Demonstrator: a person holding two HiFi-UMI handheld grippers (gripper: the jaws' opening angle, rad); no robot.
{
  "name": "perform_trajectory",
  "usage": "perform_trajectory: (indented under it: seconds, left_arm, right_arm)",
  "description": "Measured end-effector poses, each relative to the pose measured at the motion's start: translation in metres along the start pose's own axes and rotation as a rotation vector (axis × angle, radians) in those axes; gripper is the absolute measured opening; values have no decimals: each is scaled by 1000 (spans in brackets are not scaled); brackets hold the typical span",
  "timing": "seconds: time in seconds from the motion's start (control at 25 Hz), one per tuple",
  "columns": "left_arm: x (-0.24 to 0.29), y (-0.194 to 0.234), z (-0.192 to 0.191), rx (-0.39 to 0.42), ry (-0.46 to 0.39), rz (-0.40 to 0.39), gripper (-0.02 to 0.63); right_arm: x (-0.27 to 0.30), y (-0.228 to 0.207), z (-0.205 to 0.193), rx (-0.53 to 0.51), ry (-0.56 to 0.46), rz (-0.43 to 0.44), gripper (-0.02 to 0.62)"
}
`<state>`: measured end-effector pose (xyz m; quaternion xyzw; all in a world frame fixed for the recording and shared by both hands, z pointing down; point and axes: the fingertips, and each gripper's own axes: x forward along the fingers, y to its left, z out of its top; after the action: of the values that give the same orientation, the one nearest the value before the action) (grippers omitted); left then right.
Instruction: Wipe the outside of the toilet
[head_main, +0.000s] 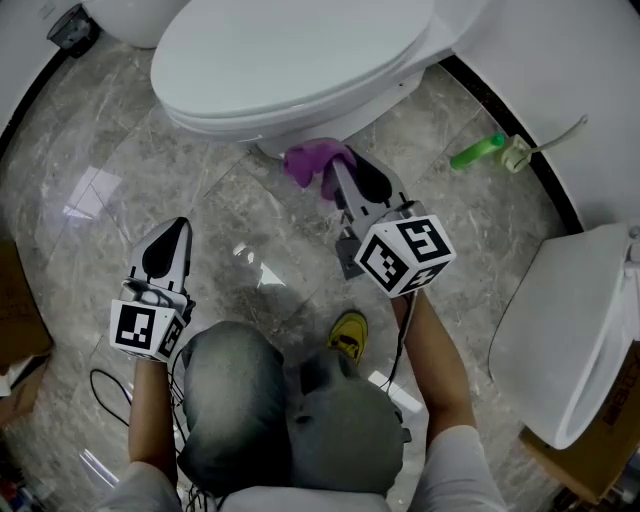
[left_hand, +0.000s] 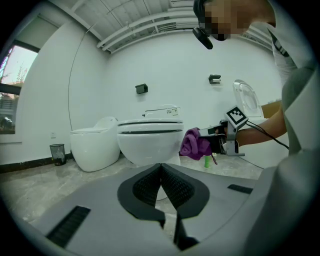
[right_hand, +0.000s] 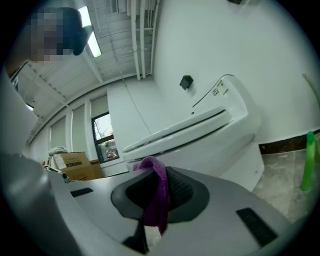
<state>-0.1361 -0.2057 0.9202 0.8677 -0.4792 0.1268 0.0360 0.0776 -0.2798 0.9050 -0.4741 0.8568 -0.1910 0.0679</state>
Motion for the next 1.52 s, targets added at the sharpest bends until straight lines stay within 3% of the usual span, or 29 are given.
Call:
perform_trajectory:
  seconds: [0.2,0.48,0.76,0.96,1.32,1.52]
  left_arm:
    - [-15,2,-15,18,41,17,12]
    - [-24,14,-37,27,103,60,12]
    - [-8,12,-47,45,137,54,12]
    - [13,1,-45,69,150,21,12]
    - [33,-16,-46,125,172,-35,12]
    - [33,-18,-48,137,159,-57,12]
  right_arm:
    - [43,44,-44,-30,67,105,57]
    - [71,19,-55,58,19,74,57]
    - [55,-57,-46,119,-22,-48,57]
    - [56,-90,-37,83,9,-17,66]
    - [37,-187,-20,202,-106,-277,60]
    - [21,-169,-39,117,-44,-257,60]
